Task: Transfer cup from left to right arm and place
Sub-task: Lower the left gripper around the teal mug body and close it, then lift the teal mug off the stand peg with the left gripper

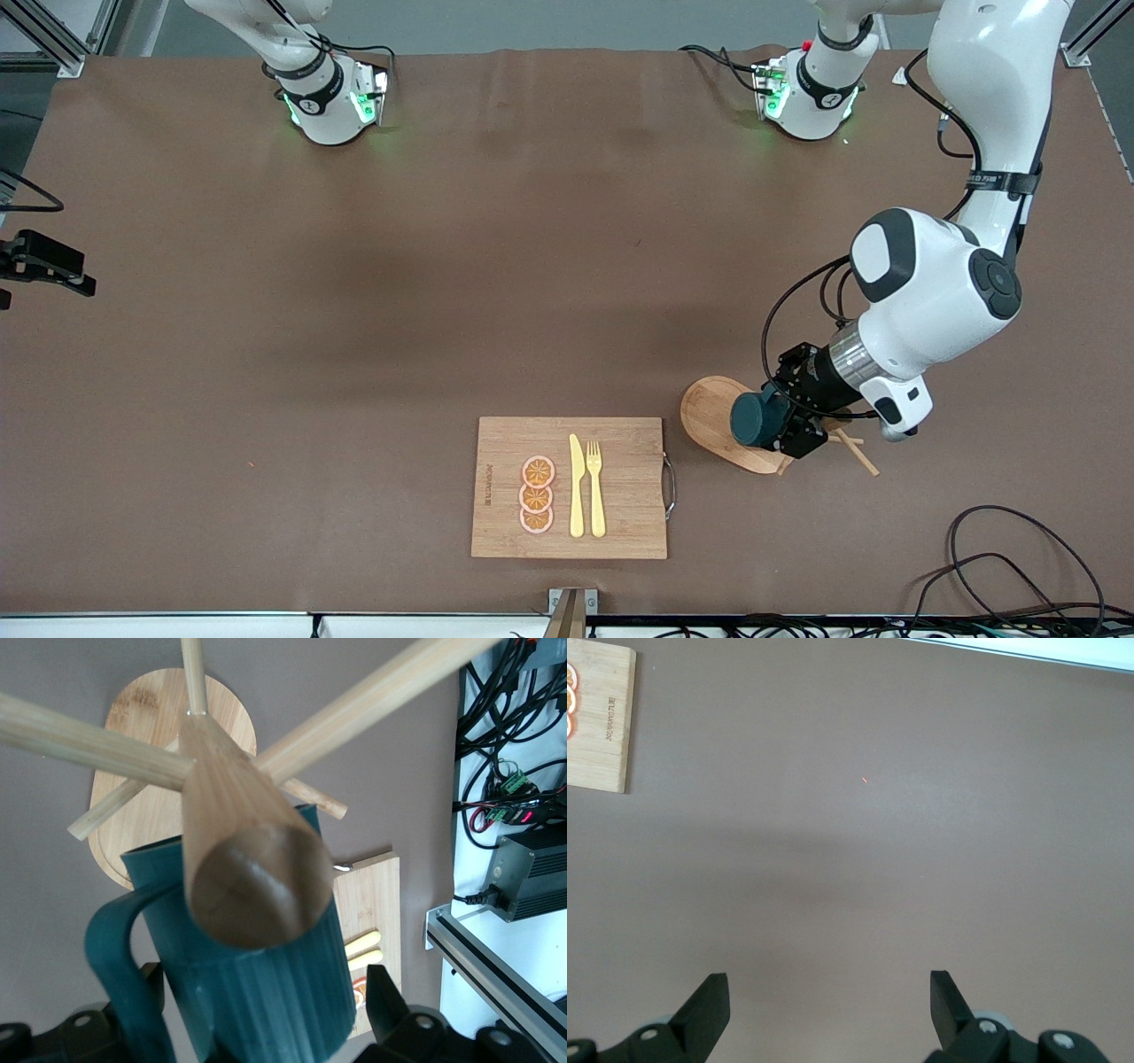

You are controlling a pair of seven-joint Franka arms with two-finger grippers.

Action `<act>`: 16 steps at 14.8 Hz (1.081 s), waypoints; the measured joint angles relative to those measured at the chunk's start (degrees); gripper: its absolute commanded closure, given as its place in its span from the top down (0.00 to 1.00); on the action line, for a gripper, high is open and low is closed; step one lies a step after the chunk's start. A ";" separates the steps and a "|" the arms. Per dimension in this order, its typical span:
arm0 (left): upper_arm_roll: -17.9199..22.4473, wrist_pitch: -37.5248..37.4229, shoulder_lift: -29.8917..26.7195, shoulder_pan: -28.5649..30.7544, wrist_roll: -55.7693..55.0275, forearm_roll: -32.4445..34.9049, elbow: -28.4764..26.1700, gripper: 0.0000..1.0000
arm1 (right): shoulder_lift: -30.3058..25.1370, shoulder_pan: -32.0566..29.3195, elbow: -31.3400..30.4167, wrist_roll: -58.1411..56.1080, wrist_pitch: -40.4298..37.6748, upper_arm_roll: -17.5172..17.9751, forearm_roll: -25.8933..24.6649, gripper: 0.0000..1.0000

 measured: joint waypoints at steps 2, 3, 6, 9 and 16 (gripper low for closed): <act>0.00 0.45 0.47 0.00 0.00 0.00 0.00 1.00 | 0.00 0.00 0.00 -0.13 0.00 0.00 0.00 1.00; 0.00 0.72 0.69 0.00 0.00 0.00 0.00 1.00 | 0.00 0.00 0.00 -0.16 0.00 0.00 0.00 1.00; -0.05 1.09 1.09 0.01 0.02 0.00 0.04 0.88 | 0.00 0.00 0.00 -0.24 0.00 0.00 0.00 1.00; -0.18 1.14 1.09 0.01 0.26 0.00 0.14 0.55 | 0.00 0.00 0.00 -0.25 0.00 0.00 0.00 1.00; -1.74 1.23 1.16 0.00 0.68 0.00 1.93 0.46 | 0.00 0.00 0.00 -0.27 0.00 0.00 0.00 1.00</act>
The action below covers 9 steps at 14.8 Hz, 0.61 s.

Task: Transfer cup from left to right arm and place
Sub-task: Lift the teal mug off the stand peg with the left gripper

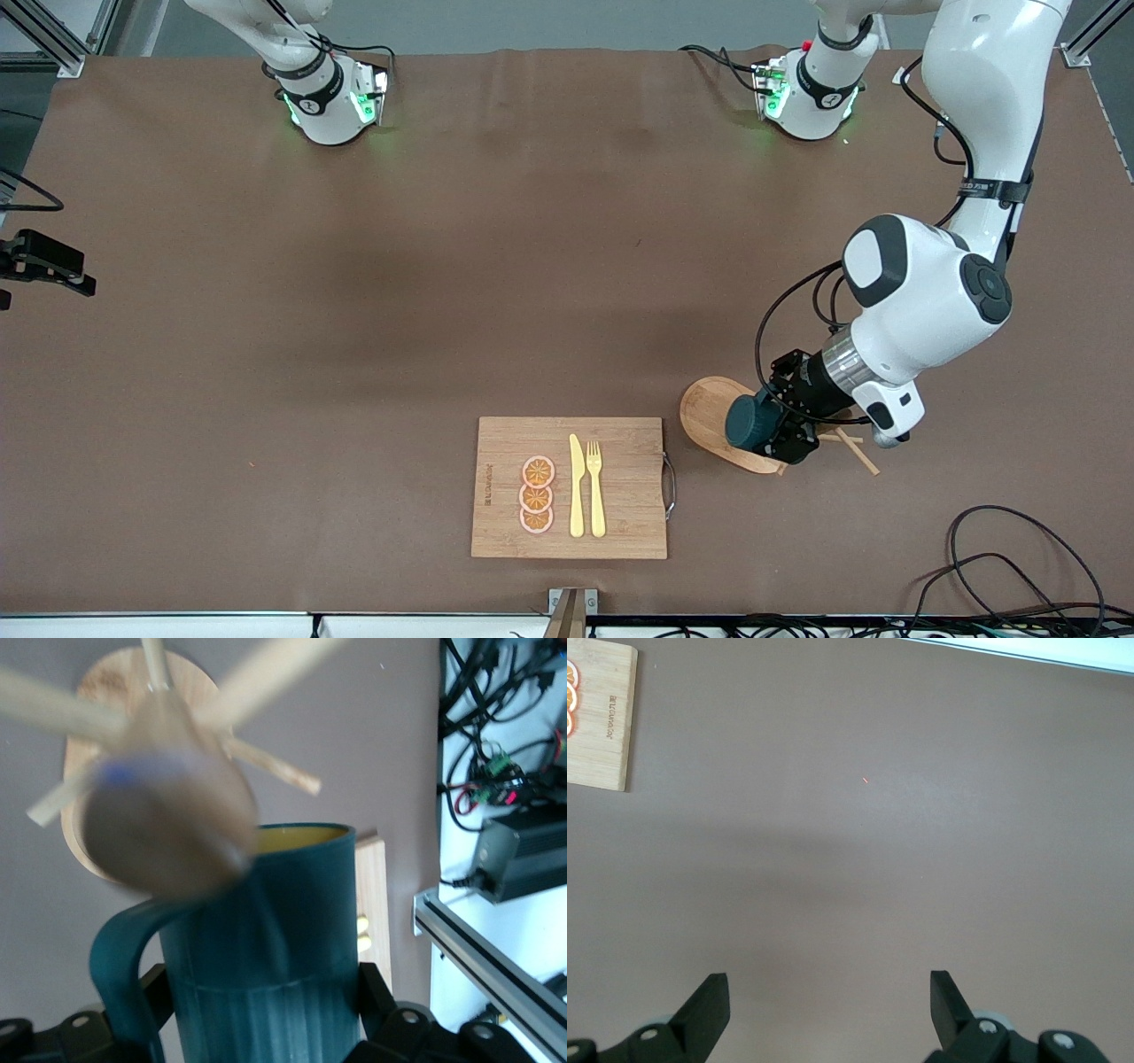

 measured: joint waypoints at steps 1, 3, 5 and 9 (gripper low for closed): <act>-0.62 0.00 0.00 -0.01 -0.13 0.00 0.40 0.46 | 0.00 0.00 0.00 0.00 0.00 0.00 0.00 1.00; -1.94 0.00 -0.02 0.03 -0.42 0.00 1.06 0.46 | 0.00 0.00 0.00 0.00 0.00 0.00 0.00 1.00; -3.34 -0.04 -0.16 0.07 -0.58 0.00 1.54 0.47 | 0.00 0.00 0.00 -0.01 0.00 0.00 0.01 1.00; -6.22 -0.75 -1.37 -0.04 -1.55 0.00 2.30 0.47 | 0.00 0.00 0.00 -0.03 0.00 0.00 0.03 1.00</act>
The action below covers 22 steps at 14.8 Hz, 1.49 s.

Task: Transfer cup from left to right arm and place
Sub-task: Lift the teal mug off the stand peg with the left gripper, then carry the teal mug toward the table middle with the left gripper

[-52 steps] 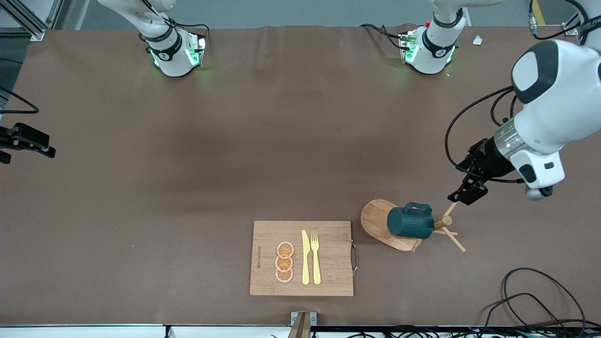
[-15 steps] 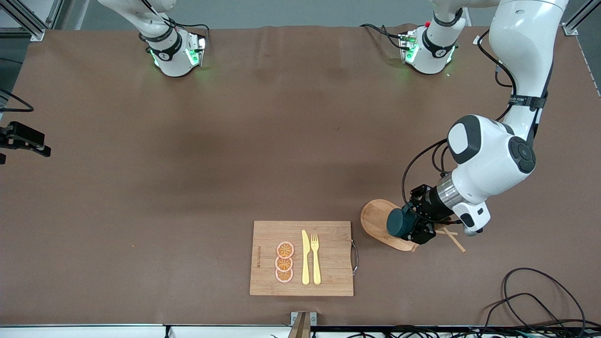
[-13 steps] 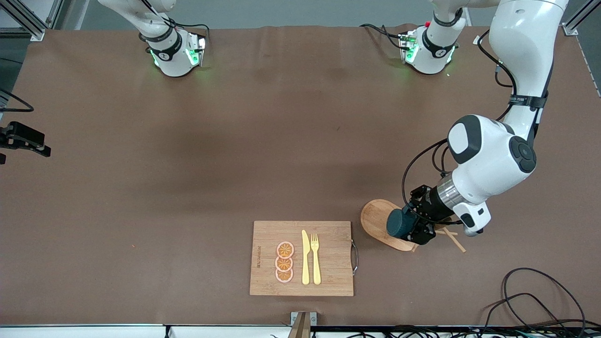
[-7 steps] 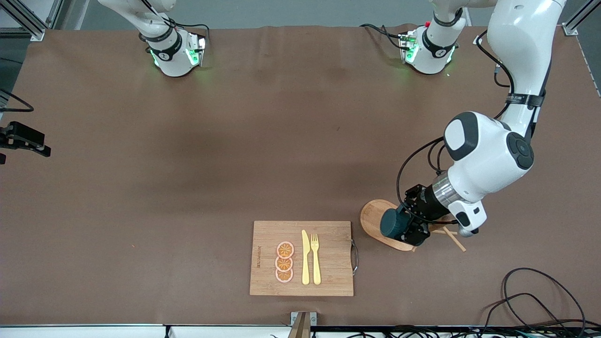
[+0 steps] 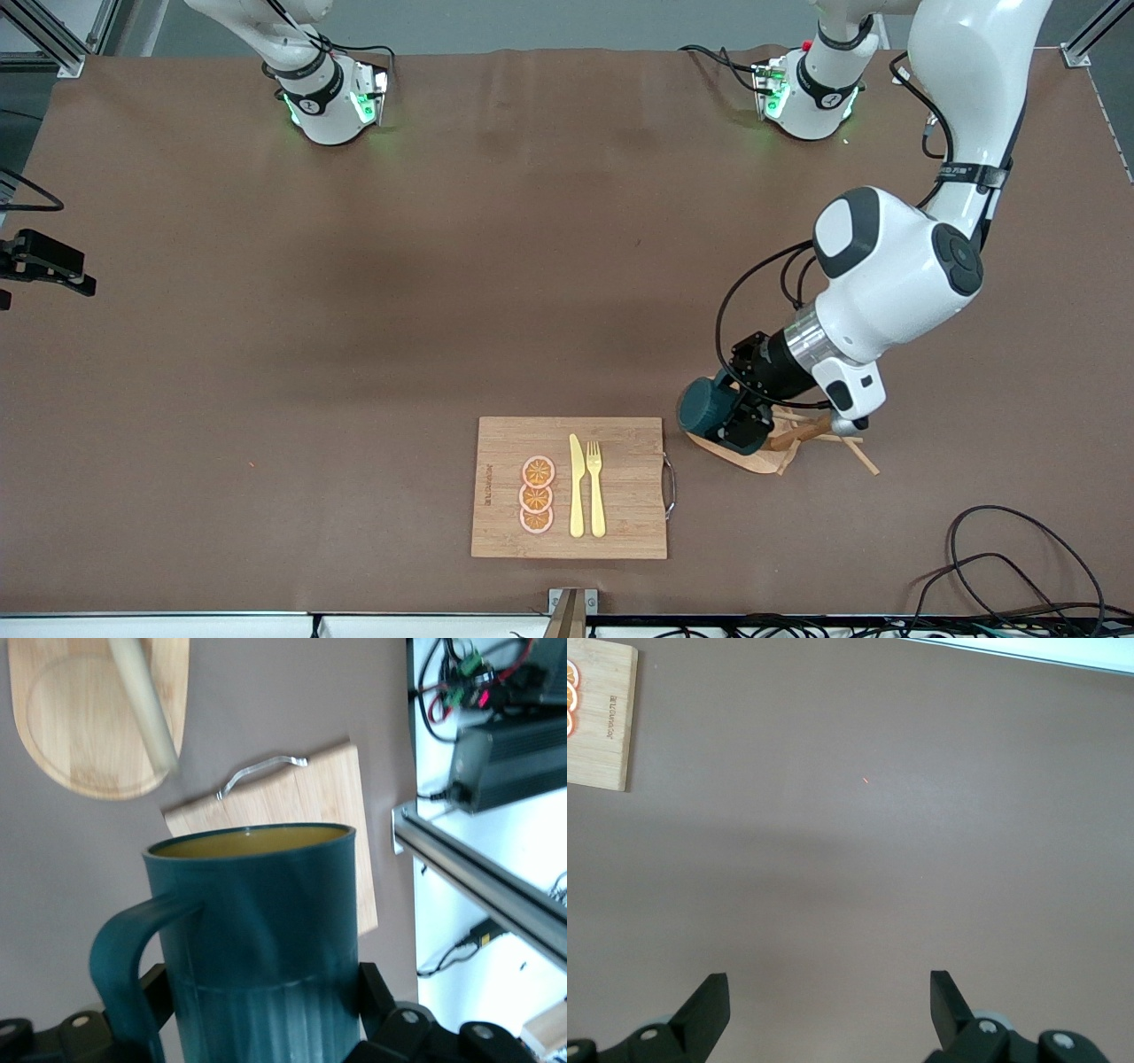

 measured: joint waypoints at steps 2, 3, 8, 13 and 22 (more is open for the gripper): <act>-1.12 -0.34 -1.02 -0.96 -0.18 0.34 0.04 0.47 | 0.00 0.00 0.00 0.00 0.00 0.00 0.00 1.00; -1.25 -0.45 -1.48 -2.08 -0.80 1.43 0.04 0.47 | 0.00 0.00 0.00 0.00 0.00 0.00 0.00 1.00; -1.55 -0.53 -1.94 -10.96 -14.24 21.02 -0.06 0.47 | 0.00 0.00 0.00 -0.01 0.00 0.00 0.01 1.00; -1.41 -0.78 -0.63 -21.30 -25.21 45.96 -0.54 0.47 | 0.00 -0.01 0.00 -0.01 0.00 -0.01 0.02 1.00; -0.73 -6.00 9.96 -33.65 -37.11 88.32 -0.74 0.44 | 0.00 -0.22 0.00 -0.81 0.05 -0.08 0.02 1.00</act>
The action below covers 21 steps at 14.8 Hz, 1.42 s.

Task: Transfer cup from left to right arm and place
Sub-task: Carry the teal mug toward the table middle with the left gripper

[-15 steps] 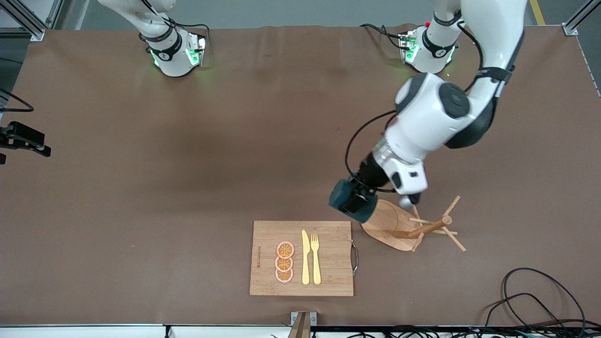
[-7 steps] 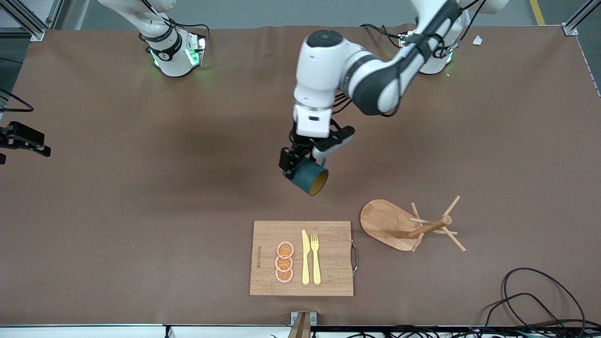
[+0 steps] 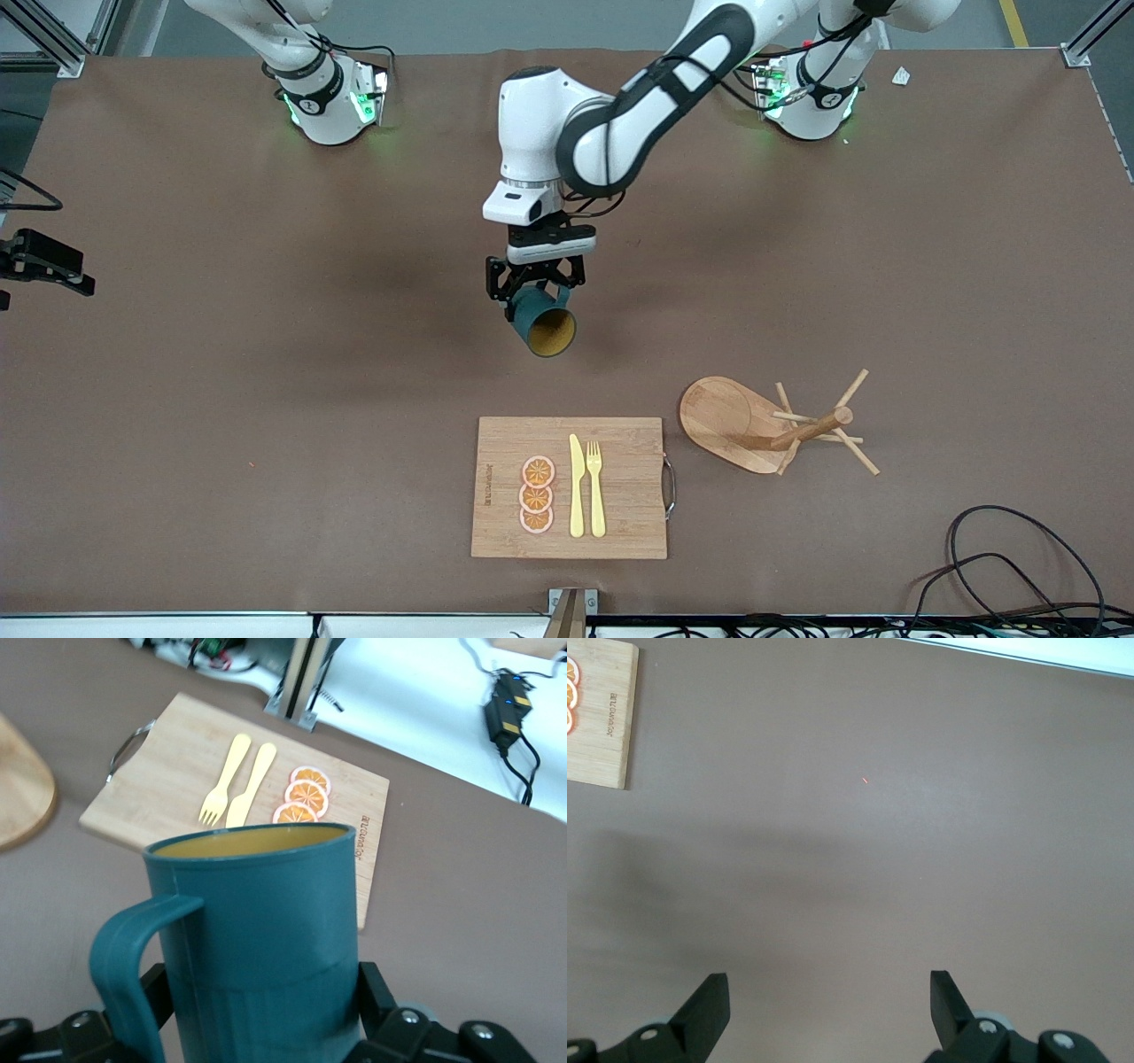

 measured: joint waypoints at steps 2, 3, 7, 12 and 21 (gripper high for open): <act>0.28 -3.38 3.97 -2.70 -5.32 10.11 0.80 0.44 | 0.00 -0.37 -0.02 -0.18 0.00 0.00 0.00 1.00; 0.50 -5.21 5.91 -4.10 -7.23 14.46 1.16 0.44 | 0.00 -0.51 -0.04 -0.27 0.00 0.00 0.01 1.00; 3.09 -12.63 11.80 -10.12 -11.36 26.78 2.22 0.44 | 0.02 -0.60 -0.13 -0.32 0.00 0.00 0.04 1.00; 6.83 -20.28 17.67 -15.95 -14.62 37.90 3.48 0.44 | 0.05 -1.08 -0.28 -0.35 0.00 -0.02 0.04 1.00; 11.67 -27.10 27.53 -23.19 -16.05 42.39 9.63 1.00 | 0.14 -1.32 -0.87 -0.39 0.00 0.02 0.10 1.00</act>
